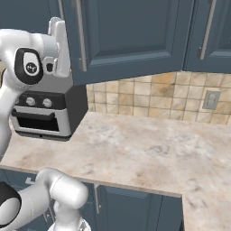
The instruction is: Move the mustard and ketchup from the cabinet to the dining counter.
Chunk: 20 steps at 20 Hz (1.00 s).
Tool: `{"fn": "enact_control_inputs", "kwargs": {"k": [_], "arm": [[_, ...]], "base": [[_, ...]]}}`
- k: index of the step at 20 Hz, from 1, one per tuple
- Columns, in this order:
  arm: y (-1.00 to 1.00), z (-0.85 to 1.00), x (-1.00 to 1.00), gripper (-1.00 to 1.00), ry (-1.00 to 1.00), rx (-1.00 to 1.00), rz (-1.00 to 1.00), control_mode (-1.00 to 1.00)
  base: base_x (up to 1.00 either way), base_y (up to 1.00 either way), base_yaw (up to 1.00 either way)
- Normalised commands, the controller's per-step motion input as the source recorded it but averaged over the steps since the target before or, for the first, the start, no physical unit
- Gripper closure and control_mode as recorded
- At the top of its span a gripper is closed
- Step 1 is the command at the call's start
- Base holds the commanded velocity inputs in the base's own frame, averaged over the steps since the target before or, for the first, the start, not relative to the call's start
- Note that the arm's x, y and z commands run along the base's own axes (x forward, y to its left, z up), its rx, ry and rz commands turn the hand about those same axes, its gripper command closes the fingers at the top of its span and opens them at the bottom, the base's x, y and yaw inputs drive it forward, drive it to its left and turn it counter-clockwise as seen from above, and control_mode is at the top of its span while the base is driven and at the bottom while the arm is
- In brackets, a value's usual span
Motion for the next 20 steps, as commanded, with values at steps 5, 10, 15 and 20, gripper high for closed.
{"fn": "enact_control_inputs", "kwargs": {"k": [5, 10, 15, 20], "arm": [[-0.24, 0.00, -0.69, -1.00, -0.03, 0.07, -0.21, -1.00], [-0.33, 0.00, -0.73, -1.00, -0.02, 0.06, -0.21, -1.00], [-0.43, 0.00, -0.70, -1.00, -0.01, 0.08, -0.16, -1.00], [-0.54, 0.00, -0.70, -1.00, -0.01, 0.10, -0.08, -1.00]], "base": [[0.00, 0.00, 0.00], [0.00, 0.00, 0.00], [0.00, 0.00, 0.00], [0.00, 0.00, 0.00]]}}
